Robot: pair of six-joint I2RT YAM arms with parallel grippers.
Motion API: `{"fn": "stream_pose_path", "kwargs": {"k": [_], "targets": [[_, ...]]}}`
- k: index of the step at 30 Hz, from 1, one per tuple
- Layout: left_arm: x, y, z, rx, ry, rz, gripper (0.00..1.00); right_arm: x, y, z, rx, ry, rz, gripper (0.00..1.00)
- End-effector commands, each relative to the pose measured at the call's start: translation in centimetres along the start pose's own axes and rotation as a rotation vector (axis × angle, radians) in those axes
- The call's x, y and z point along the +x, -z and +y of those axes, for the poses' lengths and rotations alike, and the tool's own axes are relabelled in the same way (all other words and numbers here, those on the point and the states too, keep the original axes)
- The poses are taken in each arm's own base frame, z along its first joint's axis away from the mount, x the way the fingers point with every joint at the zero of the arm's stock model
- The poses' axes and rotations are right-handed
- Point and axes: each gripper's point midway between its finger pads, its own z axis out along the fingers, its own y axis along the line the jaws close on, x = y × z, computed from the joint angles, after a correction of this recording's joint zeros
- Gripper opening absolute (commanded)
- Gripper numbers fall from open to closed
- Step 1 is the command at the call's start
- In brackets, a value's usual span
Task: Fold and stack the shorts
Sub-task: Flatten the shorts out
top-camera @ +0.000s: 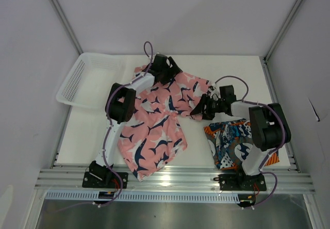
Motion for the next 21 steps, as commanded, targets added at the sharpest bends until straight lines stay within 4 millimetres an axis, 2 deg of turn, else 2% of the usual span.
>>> {"fn": "stream_pose_path", "kwargs": {"k": [1, 9, 10, 11, 12, 15, 16, 19, 21], "targets": [[-0.3, 0.1, 0.7, -0.031, -0.015, 0.008, 0.97, 0.8, -0.7, -1.0, 0.046, 0.008, 0.023, 0.6], [-0.3, -0.1, 0.8, -0.038, -0.011, 0.006, 0.97, 4.7, 0.2, 0.0, 0.003, -0.075, 0.082, 0.56], [-0.3, -0.2, 0.8, -0.039, -0.01, 0.009, 0.97, 4.9, 0.4, 0.1, -0.004, -0.079, 0.081, 0.54], [-0.2, -0.2, 1.0, -0.043, -0.009, 0.009, 0.97, 5.2, 0.5, 0.0, -0.002, -0.088, 0.088, 0.46], [-0.2, -0.2, 1.0, -0.044, -0.009, 0.01, 0.97, 5.1, 0.9, 0.2, -0.001, -0.081, 0.084, 0.42], [-0.2, -0.2, 1.0, -0.045, -0.011, 0.009, 0.97, 4.9, 1.5, -1.0, 0.061, -0.105, 0.069, 0.21], [-0.3, -0.2, 1.0, -0.045, -0.011, 0.007, 0.97, 4.3, 1.9, -1.9, 0.088, -0.12, 0.04, 0.19], [-0.3, -0.1, 0.8, -0.041, -0.013, 0.006, 0.97, 3.5, 2.3, -2.8, 0.118, -0.132, 0.012, 0.19], [-0.3, -0.2, 1.0, -0.045, -0.014, 0.009, 0.97, 3.2, 2.4, -3.3, 0.145, -0.13, 0.01, 0.22]]}}
